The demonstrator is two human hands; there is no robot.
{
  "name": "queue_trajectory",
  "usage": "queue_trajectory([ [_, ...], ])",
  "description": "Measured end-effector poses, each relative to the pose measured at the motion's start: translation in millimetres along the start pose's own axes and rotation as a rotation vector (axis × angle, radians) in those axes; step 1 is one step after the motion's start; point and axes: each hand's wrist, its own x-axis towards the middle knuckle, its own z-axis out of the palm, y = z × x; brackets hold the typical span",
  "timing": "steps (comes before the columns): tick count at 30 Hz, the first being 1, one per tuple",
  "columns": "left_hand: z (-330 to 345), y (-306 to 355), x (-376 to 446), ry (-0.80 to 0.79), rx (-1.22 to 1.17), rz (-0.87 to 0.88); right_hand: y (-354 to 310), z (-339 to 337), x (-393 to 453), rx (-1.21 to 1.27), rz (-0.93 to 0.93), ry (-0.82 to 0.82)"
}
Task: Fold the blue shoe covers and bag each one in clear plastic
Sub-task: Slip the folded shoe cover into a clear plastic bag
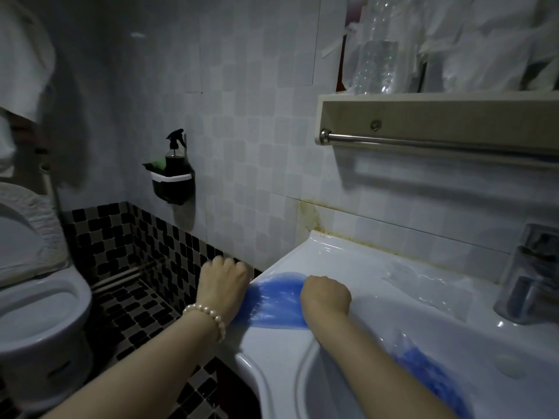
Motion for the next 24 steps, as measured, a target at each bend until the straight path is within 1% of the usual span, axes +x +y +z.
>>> queue_trajectory([
  [2, 0, 3, 7, 0.079, -0.154, 0.094, -1, 1, -1, -0.023, -0.011, 0.011],
  [3, -2, 8, 11, 0.038, -0.296, 0.115, -1, 1, -2, -0.027, -0.016, 0.013],
  [4, -4, 14, 16, -0.075, -0.448, 0.115, -1, 1, -3, -0.024, -0.020, 0.014],
  [5, -6, 21, 21, -0.225, -0.581, 0.096, -1, 1, -4, -0.012, -0.022, 0.013],
  [6, -8, 27, 27, -0.361, -0.642, 0.085, 0, 0, -6, 0.000, -0.027, 0.013],
  [7, -10, 30, 32, -0.468, -0.632, 0.081, 1, 0, -7, 0.011, -0.034, 0.014],
  [9, -14, 32, 39, -0.579, -0.595, 0.066, 3, 1, -10, 0.016, -0.045, 0.012],
  [12, -15, 29, 41, -0.650, -0.597, 0.042, 9, 3, -15, 0.024, -0.055, 0.019],
  [14, -18, 30, 38, -0.640, -0.613, 0.042, 14, 0, -13, 0.135, -0.034, -0.009],
  [16, -22, 30, 36, -0.506, -0.698, 0.039, 23, -5, -4, 0.410, 0.013, -0.007],
  [17, -27, 28, 36, -0.383, -0.751, 0.030, 28, -8, 1, 0.581, 0.010, 0.038],
  [18, -32, 26, 37, -0.218, -0.792, 0.026, 32, -13, 5, 0.761, -0.011, 0.121],
  [19, -37, 24, 37, -0.018, -0.770, 0.062, 37, -17, 8, 0.942, -0.049, 0.218],
  [20, -41, 22, 36, 0.187, -0.699, 0.138, 42, -22, 8, 1.078, -0.121, 0.315],
  [21, -46, 22, 32, 0.355, -0.616, 0.240, 48, -26, 7, 1.133, -0.224, 0.395],
  [22, -49, 22, 25, 0.462, -0.561, 0.332, 53, -29, 5, 1.093, -0.330, 0.446],
  [23, -47, 22, 17, 0.493, -0.532, 0.417, 56, -29, 3, 0.992, -0.429, 0.474],
  [24, -41, 22, 8, 0.471, -0.517, 0.481, 57, -29, -2, 0.851, -0.518, 0.493],
])
